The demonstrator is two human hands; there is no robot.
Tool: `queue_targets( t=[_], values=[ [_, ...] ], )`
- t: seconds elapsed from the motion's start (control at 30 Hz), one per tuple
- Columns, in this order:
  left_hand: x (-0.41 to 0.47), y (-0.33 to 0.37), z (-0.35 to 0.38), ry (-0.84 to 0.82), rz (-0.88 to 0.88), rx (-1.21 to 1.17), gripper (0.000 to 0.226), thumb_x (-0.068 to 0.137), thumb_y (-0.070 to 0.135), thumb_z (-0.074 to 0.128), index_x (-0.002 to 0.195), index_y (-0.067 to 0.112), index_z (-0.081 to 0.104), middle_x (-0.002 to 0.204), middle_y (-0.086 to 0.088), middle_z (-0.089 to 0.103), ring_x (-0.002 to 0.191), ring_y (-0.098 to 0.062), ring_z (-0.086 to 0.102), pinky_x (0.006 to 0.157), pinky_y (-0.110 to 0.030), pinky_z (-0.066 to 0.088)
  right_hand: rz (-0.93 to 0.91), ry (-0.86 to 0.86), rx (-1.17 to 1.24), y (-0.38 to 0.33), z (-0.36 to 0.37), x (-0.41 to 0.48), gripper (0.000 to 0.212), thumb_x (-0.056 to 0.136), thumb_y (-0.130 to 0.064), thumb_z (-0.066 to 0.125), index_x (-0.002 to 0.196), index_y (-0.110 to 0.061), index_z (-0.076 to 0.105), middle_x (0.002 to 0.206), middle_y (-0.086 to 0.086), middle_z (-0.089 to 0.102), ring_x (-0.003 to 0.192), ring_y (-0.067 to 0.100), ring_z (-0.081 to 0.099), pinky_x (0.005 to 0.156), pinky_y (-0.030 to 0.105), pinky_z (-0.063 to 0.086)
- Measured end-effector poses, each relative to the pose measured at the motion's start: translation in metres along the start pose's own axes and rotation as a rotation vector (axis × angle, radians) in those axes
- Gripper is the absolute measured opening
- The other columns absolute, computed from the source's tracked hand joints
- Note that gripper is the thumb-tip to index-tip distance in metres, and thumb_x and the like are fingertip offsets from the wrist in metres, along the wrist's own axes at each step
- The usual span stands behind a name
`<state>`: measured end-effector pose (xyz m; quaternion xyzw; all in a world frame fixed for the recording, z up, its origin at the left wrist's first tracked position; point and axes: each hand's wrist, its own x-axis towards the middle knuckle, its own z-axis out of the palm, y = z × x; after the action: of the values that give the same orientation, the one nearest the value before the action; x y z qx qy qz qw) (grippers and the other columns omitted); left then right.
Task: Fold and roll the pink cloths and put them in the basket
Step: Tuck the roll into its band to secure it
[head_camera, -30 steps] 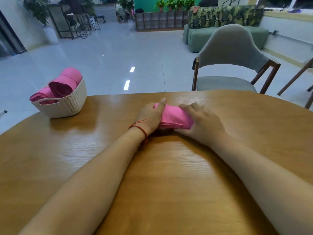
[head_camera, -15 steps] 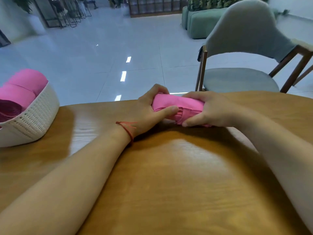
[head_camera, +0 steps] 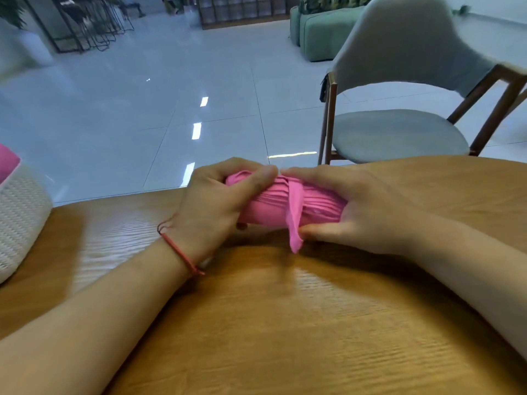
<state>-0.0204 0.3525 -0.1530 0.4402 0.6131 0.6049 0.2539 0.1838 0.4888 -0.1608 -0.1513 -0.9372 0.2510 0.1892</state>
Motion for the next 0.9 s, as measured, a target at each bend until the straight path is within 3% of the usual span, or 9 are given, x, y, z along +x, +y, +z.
queue_targets(
  t=[0.07, 0.13, 0.23, 0.37, 0.5, 0.6, 0.7, 0.8, 0.9],
  values=[
    [0.003, -0.002, -0.001, 0.039, -0.171, -0.080, 0.035, 0.086, 0.046, 0.078, 0.094, 0.012, 0.079, 0.085, -0.019, 0.074, 0.068, -0.028, 0.070, 0.049, -0.035, 0.054, -0.023, 0.040, -0.030, 0.002, 0.009, -0.001, 0.079, 0.088, -0.059, 0.081, 0.157, -0.045, 0.046, 0.137, -0.021, 0.063, 0.119, 0.001, 0.062, 0.096, 0.025, 0.053],
    [0.004, -0.005, -0.002, 0.085, -0.232, -0.119, 0.039, 0.083, 0.057, 0.076, 0.088, 0.018, 0.079, 0.084, -0.016, 0.073, 0.065, -0.027, 0.065, 0.046, -0.028, 0.047, -0.041, 0.083, -0.050, 0.002, 0.015, 0.001, 0.076, 0.091, -0.059, 0.078, 0.158, -0.044, 0.045, 0.136, -0.017, 0.063, 0.116, 0.006, 0.064, 0.094, 0.036, 0.055],
    [0.004, -0.004, -0.001, 0.151, -0.279, -0.224, 0.043, 0.077, 0.064, 0.072, 0.075, 0.021, 0.071, 0.086, -0.003, 0.075, 0.063, -0.020, 0.062, 0.045, -0.023, 0.036, -0.062, 0.102, -0.126, -0.006, 0.020, 0.002, 0.081, 0.087, -0.064, 0.077, 0.159, -0.044, 0.043, 0.137, -0.017, 0.062, 0.114, 0.006, 0.063, 0.092, 0.037, 0.056],
    [0.004, -0.003, 0.000, 0.176, -0.263, -0.240, 0.049, 0.079, 0.069, 0.061, 0.064, 0.023, 0.061, 0.103, 0.007, 0.079, 0.075, -0.017, 0.069, 0.051, -0.024, 0.042, -0.085, 0.137, -0.175, -0.011, 0.026, -0.001, 0.077, 0.089, -0.060, 0.077, 0.158, -0.044, 0.046, 0.141, -0.017, 0.062, 0.117, 0.007, 0.063, 0.089, 0.036, 0.058],
    [0.001, -0.006, -0.001, 0.149, -0.064, -0.080, 0.039, 0.095, 0.051, 0.064, 0.087, 0.014, 0.070, 0.100, 0.004, 0.075, 0.079, -0.019, 0.069, 0.058, -0.037, 0.056, -0.094, 0.199, -0.217, -0.010, 0.025, 0.001, 0.072, 0.091, -0.057, 0.074, 0.157, -0.041, 0.049, 0.138, -0.013, 0.064, 0.109, 0.010, 0.065, 0.082, 0.037, 0.058],
    [-0.004, -0.014, -0.005, 0.159, 0.292, 0.287, 0.015, 0.104, 0.028, 0.064, 0.116, 0.020, 0.065, 0.120, 0.010, 0.068, 0.112, -0.012, 0.068, 0.089, -0.041, 0.060, -0.102, 0.271, -0.315, -0.008, 0.021, -0.001, 0.071, 0.093, -0.055, 0.072, 0.157, -0.035, 0.051, 0.139, -0.006, 0.064, 0.106, 0.017, 0.067, 0.079, 0.032, 0.056],
    [-0.012, -0.013, -0.002, 0.244, 0.412, 0.426, 0.026, 0.103, 0.024, 0.066, 0.127, 0.022, 0.058, 0.129, 0.011, 0.059, 0.126, -0.018, 0.058, 0.098, -0.037, 0.053, -0.044, 0.361, -0.402, -0.002, 0.015, -0.001, 0.071, 0.090, -0.055, 0.075, 0.155, -0.034, 0.054, 0.138, -0.004, 0.065, 0.105, 0.021, 0.068, 0.074, 0.032, 0.056],
    [-0.017, -0.008, 0.003, 0.316, 0.448, 0.476, 0.016, 0.097, 0.029, 0.073, 0.108, 0.022, 0.065, 0.106, 0.010, 0.065, 0.105, -0.018, 0.062, 0.090, -0.031, 0.049, 0.004, 0.403, -0.466, 0.005, 0.013, -0.001, 0.069, 0.089, -0.055, 0.073, 0.153, -0.036, 0.056, 0.136, -0.004, 0.066, 0.105, 0.025, 0.069, 0.073, 0.036, 0.057],
    [-0.020, -0.004, 0.011, 0.141, 0.293, 0.416, 0.016, 0.092, 0.040, 0.078, 0.089, 0.026, 0.070, 0.084, 0.010, 0.070, 0.083, -0.015, 0.065, 0.074, -0.020, 0.049, 0.023, 0.428, -0.508, 0.005, 0.013, 0.001, 0.069, 0.089, -0.056, 0.074, 0.153, -0.036, 0.056, 0.135, -0.004, 0.065, 0.103, 0.026, 0.069, 0.068, 0.038, 0.058]
  ],
)
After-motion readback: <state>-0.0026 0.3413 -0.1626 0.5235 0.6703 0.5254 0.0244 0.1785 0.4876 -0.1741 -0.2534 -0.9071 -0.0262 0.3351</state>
